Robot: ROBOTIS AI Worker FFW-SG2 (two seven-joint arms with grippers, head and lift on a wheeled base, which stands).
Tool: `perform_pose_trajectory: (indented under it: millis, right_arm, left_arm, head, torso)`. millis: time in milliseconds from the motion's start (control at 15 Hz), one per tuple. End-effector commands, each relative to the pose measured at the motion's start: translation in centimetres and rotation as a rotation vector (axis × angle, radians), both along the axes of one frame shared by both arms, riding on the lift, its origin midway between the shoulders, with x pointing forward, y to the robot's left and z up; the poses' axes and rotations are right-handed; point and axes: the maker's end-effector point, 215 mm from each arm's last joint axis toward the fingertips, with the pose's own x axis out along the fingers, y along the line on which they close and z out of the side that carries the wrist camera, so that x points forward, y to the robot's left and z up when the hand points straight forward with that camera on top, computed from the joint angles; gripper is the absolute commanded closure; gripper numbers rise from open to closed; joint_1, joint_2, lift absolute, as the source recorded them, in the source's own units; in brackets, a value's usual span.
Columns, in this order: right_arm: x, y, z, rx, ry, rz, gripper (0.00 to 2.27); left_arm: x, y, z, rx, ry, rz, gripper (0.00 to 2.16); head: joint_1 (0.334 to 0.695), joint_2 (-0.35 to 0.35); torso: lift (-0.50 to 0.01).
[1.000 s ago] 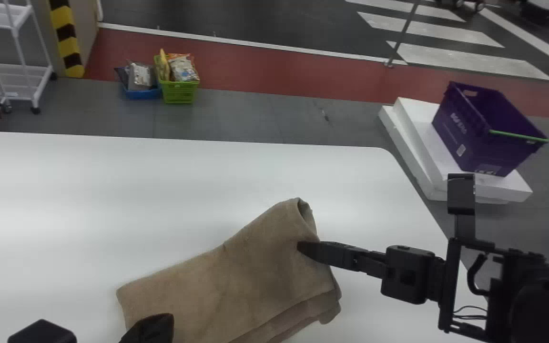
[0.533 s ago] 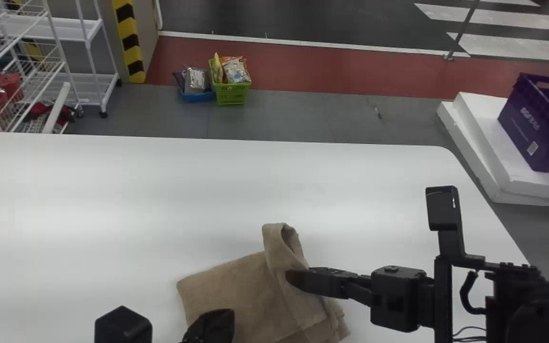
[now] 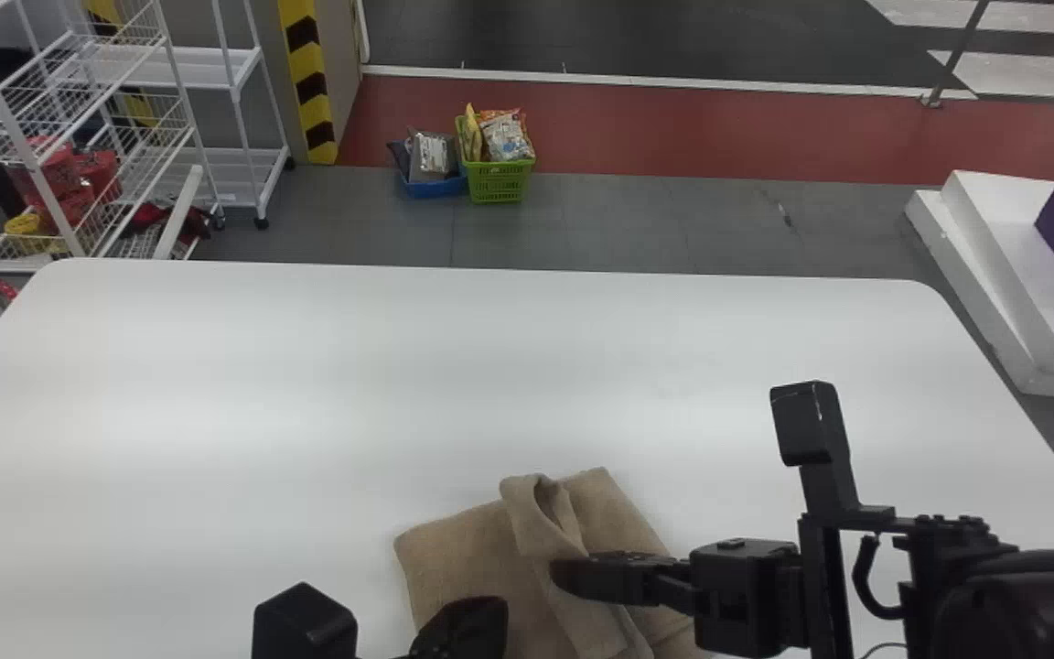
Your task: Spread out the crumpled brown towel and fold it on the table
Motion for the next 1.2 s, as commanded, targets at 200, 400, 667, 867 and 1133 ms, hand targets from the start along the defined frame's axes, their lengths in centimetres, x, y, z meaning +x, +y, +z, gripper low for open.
perform_pose_trajectory:
  millis: [200,400,667,867,1133]
  right_arm:
    - [0.2,1.1,-0.2,-0.015,0.001,0.017,1.33]
    - [-0.1,2.1,-0.2,-0.008,0.004,0.038,1.33]
    - [-0.2,2.5,-1.1,-0.008,0.03,0.043,1.33]
    - [-0.7,2.9,-1.9,0.021,0.067,0.046,0.81]
    - [-2.8,3.4,-2.4,0.114,0.131,0.054,0.09]
  left_arm:
    - [0.0,-0.5,0.2,-0.002,-0.005,-0.013,2.14]
    - [0.0,-0.7,0.0,0.001,-0.002,-0.019,2.14]
    - [0.1,-0.9,0.0,0.0,-0.003,-0.023,2.14]
    - [0.2,-0.9,-0.1,-0.001,-0.003,-0.023,2.14]
    - [0.4,-0.7,-0.3,0.002,0.0,-0.022,2.14]
  head:
    - [0.695,-0.043]
    - [0.695,-0.036]
    - [0.695,-0.028]
    - [0.695,-0.023]
    - [0.695,-0.011]
  torso:
    - [-0.127]
    - [-0.127]
    - [-0.127]
    - [-0.127]
    - [-0.127]
